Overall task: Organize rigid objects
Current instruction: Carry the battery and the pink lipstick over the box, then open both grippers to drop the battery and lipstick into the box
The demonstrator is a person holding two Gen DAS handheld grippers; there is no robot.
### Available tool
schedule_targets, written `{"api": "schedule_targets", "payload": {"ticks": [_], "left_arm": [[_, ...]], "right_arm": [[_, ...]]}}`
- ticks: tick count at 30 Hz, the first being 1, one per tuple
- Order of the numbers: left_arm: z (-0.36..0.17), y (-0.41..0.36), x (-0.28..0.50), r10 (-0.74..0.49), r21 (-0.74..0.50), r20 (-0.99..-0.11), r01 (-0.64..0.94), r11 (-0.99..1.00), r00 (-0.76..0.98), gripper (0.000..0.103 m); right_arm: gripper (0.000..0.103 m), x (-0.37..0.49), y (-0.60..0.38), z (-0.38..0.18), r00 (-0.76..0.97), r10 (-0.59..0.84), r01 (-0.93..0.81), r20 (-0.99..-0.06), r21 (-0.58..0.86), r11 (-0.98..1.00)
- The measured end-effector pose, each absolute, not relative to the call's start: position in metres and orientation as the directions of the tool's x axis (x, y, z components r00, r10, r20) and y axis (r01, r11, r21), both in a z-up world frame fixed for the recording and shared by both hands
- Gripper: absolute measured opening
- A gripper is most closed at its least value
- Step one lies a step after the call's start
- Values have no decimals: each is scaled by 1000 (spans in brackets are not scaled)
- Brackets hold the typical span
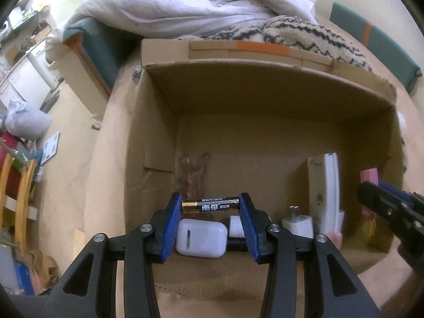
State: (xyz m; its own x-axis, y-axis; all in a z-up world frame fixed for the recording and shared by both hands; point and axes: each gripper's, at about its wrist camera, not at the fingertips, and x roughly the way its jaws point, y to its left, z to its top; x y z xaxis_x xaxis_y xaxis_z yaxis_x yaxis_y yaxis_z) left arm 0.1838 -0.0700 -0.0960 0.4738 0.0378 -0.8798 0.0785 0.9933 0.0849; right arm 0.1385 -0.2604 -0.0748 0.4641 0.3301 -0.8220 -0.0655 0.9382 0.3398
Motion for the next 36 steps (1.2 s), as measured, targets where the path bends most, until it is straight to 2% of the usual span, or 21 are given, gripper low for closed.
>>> {"api": "schedule_targets", "payload": {"ticks": [13,36], "left_arm": [[-110,-67,188,50,93,-893,76,993,448,40],[-122,-63,192,71,108,-908,67,992,413,40]], "right_arm": [[26,147,-260,-102,405,320,-38,-857,334,942],[26,150,-266,-104,397,332,-12,-855,357,934]]}}
